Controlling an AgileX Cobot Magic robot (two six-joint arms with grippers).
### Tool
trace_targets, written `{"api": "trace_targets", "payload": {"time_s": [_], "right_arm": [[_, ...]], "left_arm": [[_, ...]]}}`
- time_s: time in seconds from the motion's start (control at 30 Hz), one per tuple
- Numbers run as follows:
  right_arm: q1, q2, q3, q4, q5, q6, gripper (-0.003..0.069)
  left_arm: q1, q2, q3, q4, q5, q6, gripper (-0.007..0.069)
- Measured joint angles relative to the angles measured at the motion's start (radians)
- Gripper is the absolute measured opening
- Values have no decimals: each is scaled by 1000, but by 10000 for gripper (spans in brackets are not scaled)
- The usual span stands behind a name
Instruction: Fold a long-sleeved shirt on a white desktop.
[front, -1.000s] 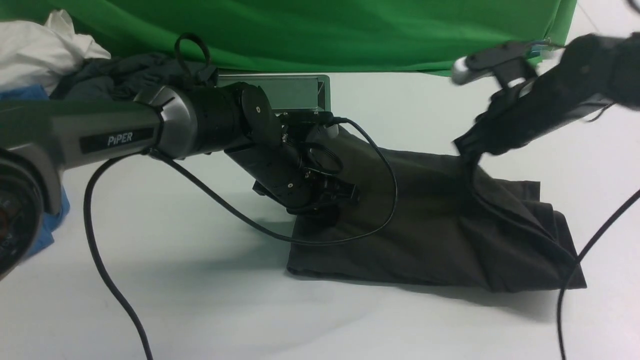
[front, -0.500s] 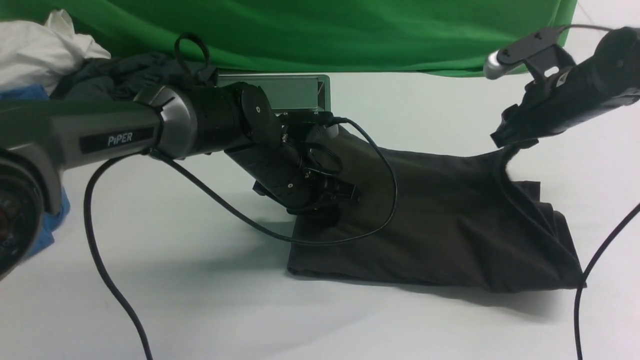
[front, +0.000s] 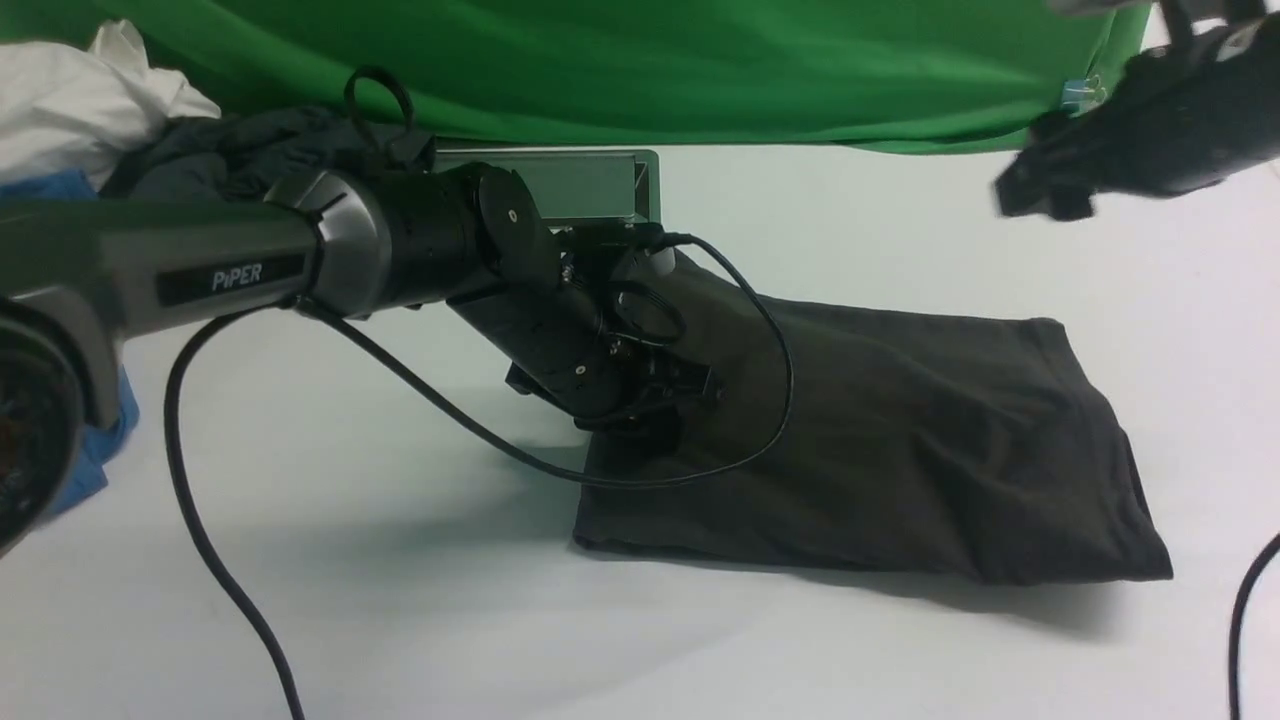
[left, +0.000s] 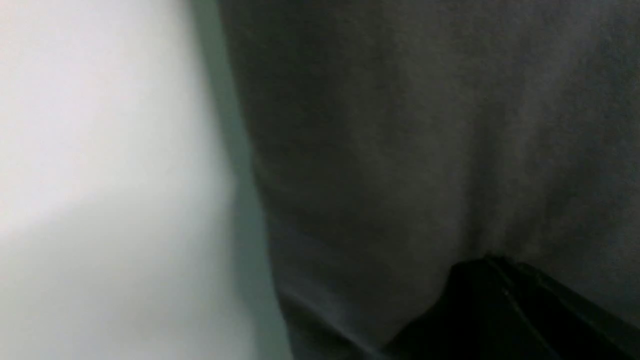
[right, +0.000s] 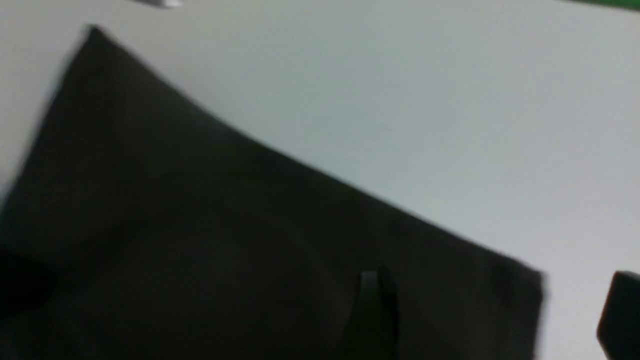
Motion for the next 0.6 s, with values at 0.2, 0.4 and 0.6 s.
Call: {"api": "trace_targets", "payload": {"time_s": [0.2,0.4,0.6], "right_arm": [[98,43,0,40,52,-30,168],[171,170,0,26,94,-38,30],[236,316,-2,-16,65,-42,30]], "left_arm": [[0,-159,-2,123,13,-5,57],[1,-323,-11,428,64,-213,223],[3,-428,-11,589,210,-323,373]]}}
